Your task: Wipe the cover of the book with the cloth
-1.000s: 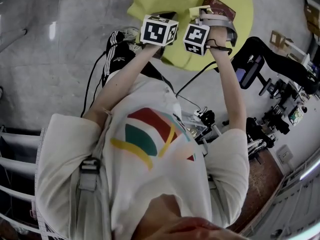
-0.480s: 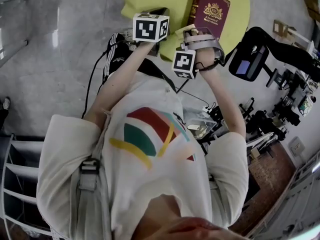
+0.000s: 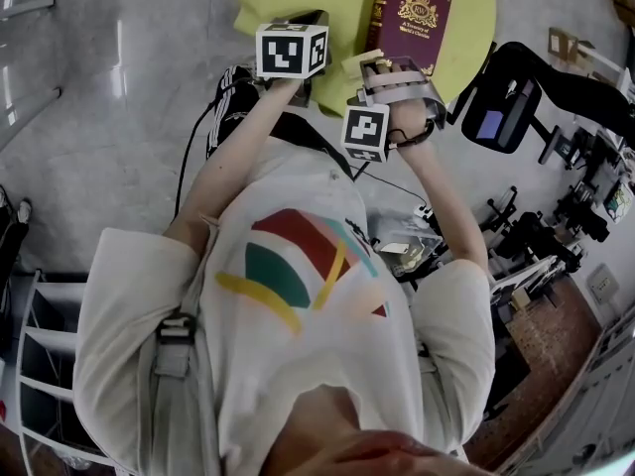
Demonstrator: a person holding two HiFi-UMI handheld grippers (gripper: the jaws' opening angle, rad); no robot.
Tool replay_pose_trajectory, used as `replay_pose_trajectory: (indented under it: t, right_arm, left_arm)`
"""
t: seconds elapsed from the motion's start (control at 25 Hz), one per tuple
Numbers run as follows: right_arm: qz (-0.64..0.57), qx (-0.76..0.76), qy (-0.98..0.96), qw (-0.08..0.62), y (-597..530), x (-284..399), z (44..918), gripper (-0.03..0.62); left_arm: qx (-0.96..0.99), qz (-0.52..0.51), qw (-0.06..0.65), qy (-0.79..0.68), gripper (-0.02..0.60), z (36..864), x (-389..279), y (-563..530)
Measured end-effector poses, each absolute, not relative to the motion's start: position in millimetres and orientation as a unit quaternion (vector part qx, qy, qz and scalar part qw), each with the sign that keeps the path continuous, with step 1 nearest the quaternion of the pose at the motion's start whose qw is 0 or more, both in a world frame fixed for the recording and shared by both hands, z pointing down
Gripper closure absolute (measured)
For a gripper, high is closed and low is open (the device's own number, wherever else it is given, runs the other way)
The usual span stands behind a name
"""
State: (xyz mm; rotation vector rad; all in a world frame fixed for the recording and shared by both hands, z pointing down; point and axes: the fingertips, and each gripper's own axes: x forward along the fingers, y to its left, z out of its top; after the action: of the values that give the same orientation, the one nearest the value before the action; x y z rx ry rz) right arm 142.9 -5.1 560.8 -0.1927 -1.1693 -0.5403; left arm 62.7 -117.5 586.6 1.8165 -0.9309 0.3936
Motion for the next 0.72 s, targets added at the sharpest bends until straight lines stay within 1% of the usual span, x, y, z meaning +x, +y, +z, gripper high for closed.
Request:
replay_pose_trajectory:
  t: [0.2,0.28,0.36,0.44,0.48,0.6,0.72]
  right_arm:
    - [-0.26,0.02,-0.578,0.774,-58.9,131.1,531.7,0.566]
    - [-0.249,0.083,-0.599,0.756,-81.2,126.9,512.4,0.566]
    - [-0.223,0.175,-0.636,0.718,-107.4,122.4,482.5,0.566]
    - [-0.193,0.286,-0.676,0.652,-136.6,117.9,434.9,0.566]
    - [-0.179,0.34,-0.695,0.608,-148.1,116.3,404.4,0.566]
    - [-0.136,0.474,-0.752,0.436,-160.1,119.7,301.4,0.565]
    - [-0.131,0.562,-0.772,0.267,-147.8,138.8,211.6,0.565]
  left_arm:
    - [0.752,0.2,0.497,-0.385,0.566,594.8,66.2,-112.1]
    - [0.767,0.213,0.454,-0.401,0.566,579.3,60.8,-119.5]
    - [0.8,0.191,0.397,-0.406,0.566,539.9,61.4,-143.3]
    - [0.832,0.145,0.344,-0.411,0.566,485.0,65.0,-176.4]
    - [0.845,0.117,0.321,-0.413,0.566,453.5,67.1,-190.7]
    - [0.876,0.039,0.251,-0.41,0.566,353.9,77.7,-210.0]
    - [0.906,-0.015,0.171,-0.387,0.566,266.8,94.6,-204.5]
